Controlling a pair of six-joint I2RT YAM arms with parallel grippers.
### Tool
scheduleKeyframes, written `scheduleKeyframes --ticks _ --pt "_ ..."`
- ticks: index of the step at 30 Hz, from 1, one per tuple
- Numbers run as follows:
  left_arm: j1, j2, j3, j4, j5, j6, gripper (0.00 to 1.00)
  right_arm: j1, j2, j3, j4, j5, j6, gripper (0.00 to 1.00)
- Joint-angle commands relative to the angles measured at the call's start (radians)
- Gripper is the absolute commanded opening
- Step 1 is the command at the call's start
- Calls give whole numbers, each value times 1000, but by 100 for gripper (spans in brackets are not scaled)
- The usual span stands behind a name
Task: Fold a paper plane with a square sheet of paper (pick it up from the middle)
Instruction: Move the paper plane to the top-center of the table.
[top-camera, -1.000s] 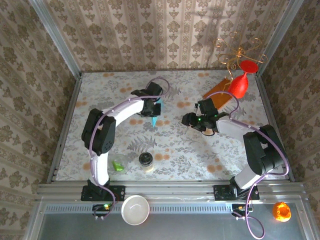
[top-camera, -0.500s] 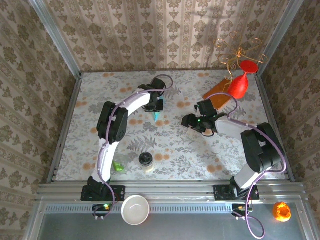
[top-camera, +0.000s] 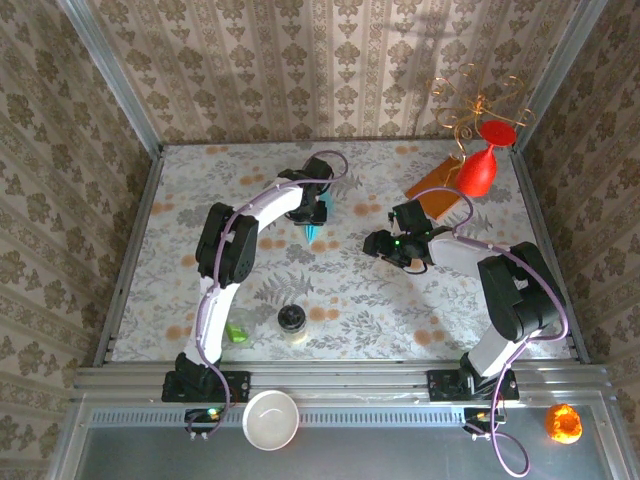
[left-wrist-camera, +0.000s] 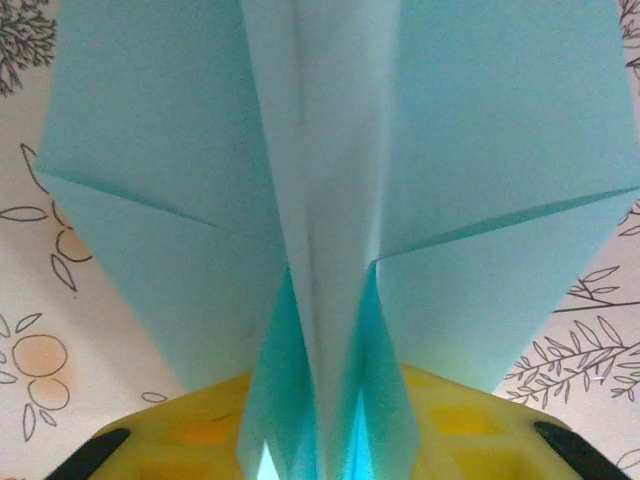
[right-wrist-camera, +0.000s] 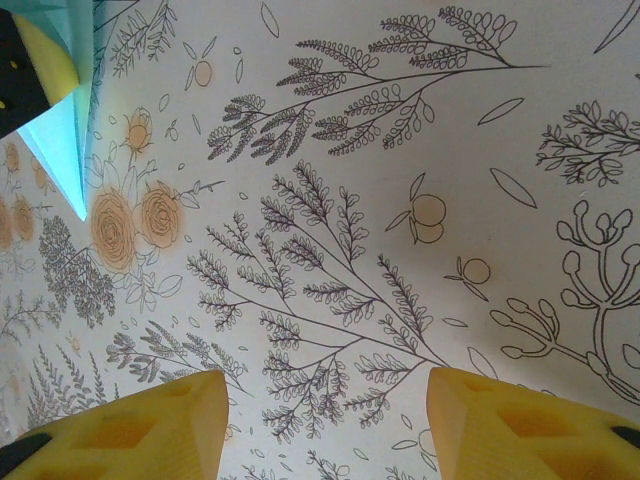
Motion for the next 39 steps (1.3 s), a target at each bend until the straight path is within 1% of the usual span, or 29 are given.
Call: scheduleKeyframes --ticks 1,10,17,24,27,31,36,39 --pt "-2 50 18 -47 -14 -1 37 -6 14 16 -13 -19 -12 57" --pt "-3 108 51 -110 -37 -24 46 -6 11 16 -13 -20 -6 57" --pt "9 123 67 -116 -36 -79 56 -6 11 16 -12 -18 -4 57" --pt "12 109 100 -112 -18 -88 56 -6 15 32 -14 -22 0 57" --pt "12 53 118 -115 -12 -82 56 -6 -3 43 -30 -12 -2 57" --pt "11 -78 97 -102 -27 -95 58 -6 -84 44 -66 72 -24 59" --pt "11 -273 -32 -25 -44 -118 63 -5 -214 33 -134 197 -91 64" --pt "18 -391 -142 27 -63 -127 65 -6 -311 14 -178 275 -125 66"
